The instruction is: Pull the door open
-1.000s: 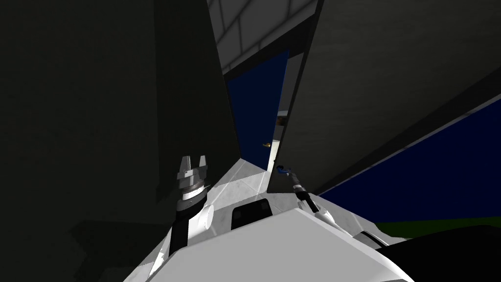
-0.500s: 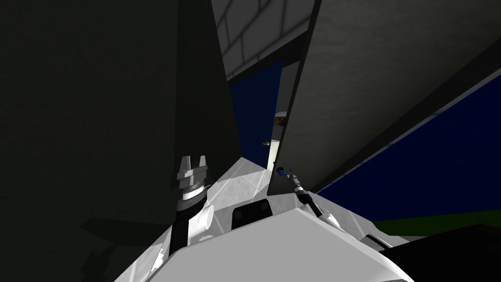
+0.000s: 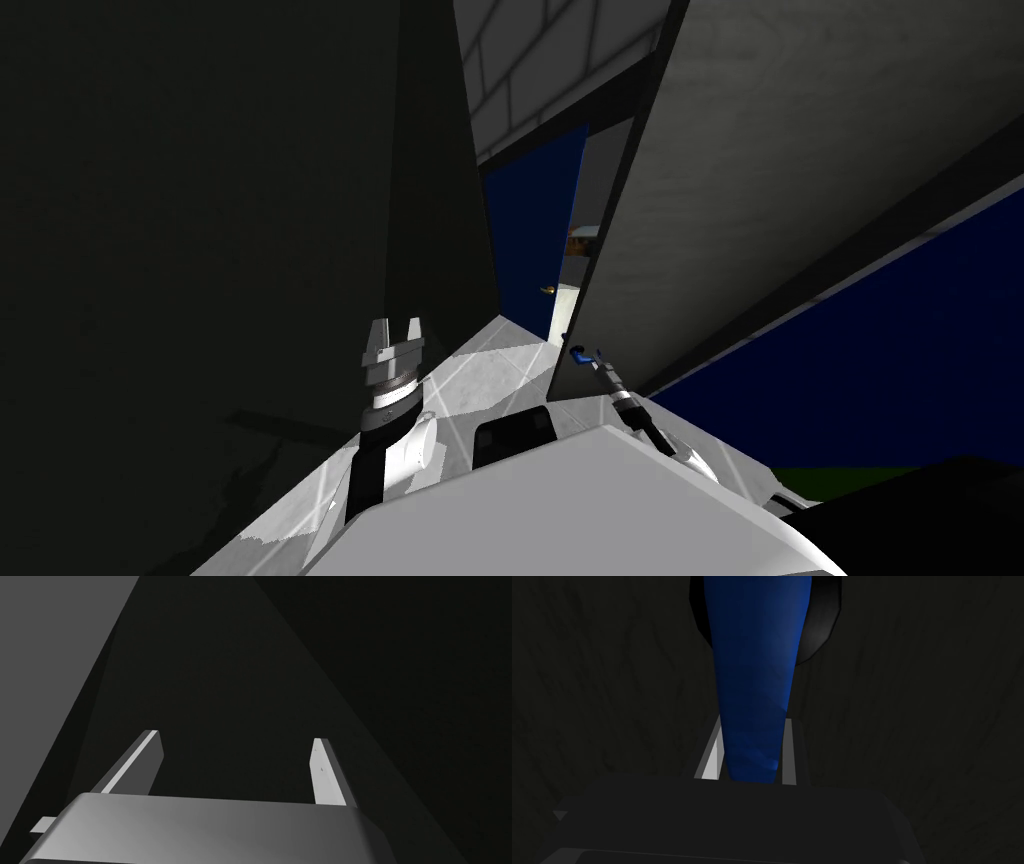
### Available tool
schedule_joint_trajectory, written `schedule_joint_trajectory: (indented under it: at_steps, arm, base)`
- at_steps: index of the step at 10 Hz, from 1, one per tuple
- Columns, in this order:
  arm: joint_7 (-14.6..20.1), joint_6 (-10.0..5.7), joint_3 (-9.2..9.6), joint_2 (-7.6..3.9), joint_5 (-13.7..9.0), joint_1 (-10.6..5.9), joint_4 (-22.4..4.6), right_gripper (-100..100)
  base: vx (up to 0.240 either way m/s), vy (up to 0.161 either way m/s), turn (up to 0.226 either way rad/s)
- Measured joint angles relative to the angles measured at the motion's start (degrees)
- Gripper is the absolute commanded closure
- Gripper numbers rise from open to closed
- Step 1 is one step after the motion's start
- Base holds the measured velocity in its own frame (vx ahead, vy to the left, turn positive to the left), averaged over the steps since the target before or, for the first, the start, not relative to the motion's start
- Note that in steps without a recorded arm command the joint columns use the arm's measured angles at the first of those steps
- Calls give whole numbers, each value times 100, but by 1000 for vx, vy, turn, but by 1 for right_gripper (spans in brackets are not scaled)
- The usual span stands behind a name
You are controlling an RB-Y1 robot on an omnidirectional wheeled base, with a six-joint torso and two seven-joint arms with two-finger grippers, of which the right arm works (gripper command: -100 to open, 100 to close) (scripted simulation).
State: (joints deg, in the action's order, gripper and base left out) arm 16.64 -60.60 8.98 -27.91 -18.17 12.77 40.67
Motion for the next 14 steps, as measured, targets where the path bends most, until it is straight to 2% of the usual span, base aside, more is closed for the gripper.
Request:
schedule_joint_trajectory:
  at_steps: [2,3,4,5,7,9,11,13,14]
  arm:
    - [78,-146,98,-75,7,151,45,100]
    - [117,-240,142,-99,12,165,-18,100]
    - [148,-285,170,-147,7,250,49,100]
    - [191,-392,208,-161,16,221,-71,100]
    - [219,-457,222,-191,9,242,-160,100]
    - [251,-551,246,-259,-7,293,-129,100]
    - [303,-776,337,-247,17,259,-368,100]
    - [338,-903,404,-282,21,346,-375,100]
    - [374,-1045,444,-288,28,334,-513,100]
  base:
    - [-159,-32,96]
    - [-173,-24,124]
    - [-146,-23,80]
    - [-62,-20,-1]
    - [-172,-43,193]
    - [-221,-37,156]
    - [-217,-74,169]
    - [-218,-47,166]
    - [-225,-74,169]
